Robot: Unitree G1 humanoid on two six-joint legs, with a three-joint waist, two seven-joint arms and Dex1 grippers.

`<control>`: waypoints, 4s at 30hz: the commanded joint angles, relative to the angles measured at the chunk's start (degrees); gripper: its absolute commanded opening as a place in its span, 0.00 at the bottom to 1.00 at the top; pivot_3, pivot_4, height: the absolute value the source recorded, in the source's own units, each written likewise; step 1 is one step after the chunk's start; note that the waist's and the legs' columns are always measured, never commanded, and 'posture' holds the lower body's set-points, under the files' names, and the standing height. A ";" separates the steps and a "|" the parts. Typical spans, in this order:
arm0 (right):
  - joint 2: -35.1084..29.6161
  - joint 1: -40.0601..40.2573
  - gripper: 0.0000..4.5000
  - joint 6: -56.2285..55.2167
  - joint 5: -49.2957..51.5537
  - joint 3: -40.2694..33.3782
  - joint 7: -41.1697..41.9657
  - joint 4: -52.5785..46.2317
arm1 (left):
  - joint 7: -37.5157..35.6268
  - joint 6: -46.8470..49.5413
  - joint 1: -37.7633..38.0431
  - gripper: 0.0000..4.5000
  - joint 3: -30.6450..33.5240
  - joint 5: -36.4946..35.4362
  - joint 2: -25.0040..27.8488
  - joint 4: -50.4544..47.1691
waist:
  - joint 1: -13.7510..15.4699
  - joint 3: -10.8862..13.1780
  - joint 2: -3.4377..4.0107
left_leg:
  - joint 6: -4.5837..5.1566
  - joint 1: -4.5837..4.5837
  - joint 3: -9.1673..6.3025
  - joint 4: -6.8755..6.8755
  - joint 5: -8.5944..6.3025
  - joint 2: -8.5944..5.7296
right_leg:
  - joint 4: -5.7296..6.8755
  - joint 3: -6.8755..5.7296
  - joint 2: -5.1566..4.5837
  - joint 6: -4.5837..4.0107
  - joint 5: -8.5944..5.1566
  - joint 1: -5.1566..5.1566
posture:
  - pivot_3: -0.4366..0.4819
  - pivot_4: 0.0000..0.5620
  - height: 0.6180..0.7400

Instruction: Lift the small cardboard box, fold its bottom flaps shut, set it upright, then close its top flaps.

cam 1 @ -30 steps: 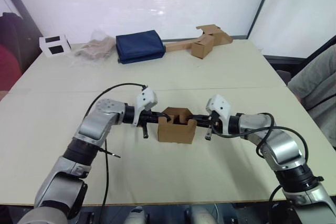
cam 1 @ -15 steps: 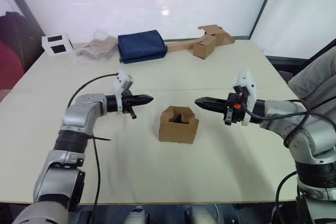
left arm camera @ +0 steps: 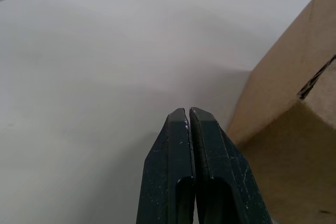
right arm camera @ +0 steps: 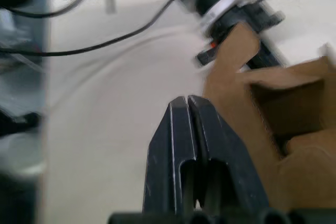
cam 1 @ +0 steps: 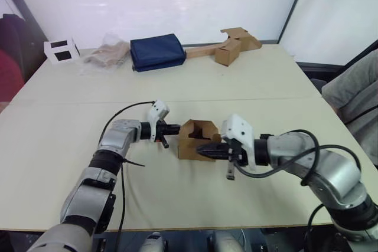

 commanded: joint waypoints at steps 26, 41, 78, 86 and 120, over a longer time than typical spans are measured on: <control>3.37 -0.22 0.00 -7.79 -12.47 4.72 1.25 9.53 | 2.32 3.98 4.56 0.02 4.23 -2.37 2.71 -10.68 | -0.03 0.00 0.00 | 0.00 0.00 -0.01 0.02 0.00 0.00 | 0.01 0.00 -0.01 0.00 0.00 0.01 | 0.48 0.27 1.00; 5.25 0.08 0.00 -7.87 -13.28 2.98 0.63 11.18 | -4.06 26.91 17.57 0.02 5.13 -19.81 15.10 -48.14 | -0.02 -0.01 0.02 | -0.01 0.03 -0.02 -0.02 0.00 0.03 | 0.01 0.01 -0.01 0.00 0.00 0.06 | 0.48 0.27 1.00; 10.39 -4.84 0.00 -11.82 -16.61 0.61 -3.66 17.68 | -0.07 18.66 18.43 0.02 -0.05 -15.12 12.68 -43.53 | 0.04 -0.01 0.03 | -0.01 0.06 -0.01 -0.05 0.01 0.02 | -0.02 -0.01 -0.01 -0.01 0.00 0.06 | 0.48 0.27 1.00; 8.24 -0.81 0.00 -8.25 -13.63 0.56 0.64 12.38 | -0.31 20.10 16.03 0.02 2.25 -17.15 13.29 -43.22 | 0.03 -0.01 0.03 | -0.01 0.06 -0.02 -0.02 0.01 0.02 | 0.01 -0.01 -0.01 -0.01 0.00 0.07 | 0.48 0.27 1.00; 7.41 5.56 0.00 -9.97 -9.57 -1.92 3.09 8.86 | 1.66 8.74 5.94 0.02 -0.92 -8.72 2.70 -26.38 | 0.09 -0.01 0.03 | -0.01 0.03 -0.02 -0.03 0.01 0.01 | -0.05 -0.01 0.00 -0.01 0.00 0.06 | 0.48 0.27 1.00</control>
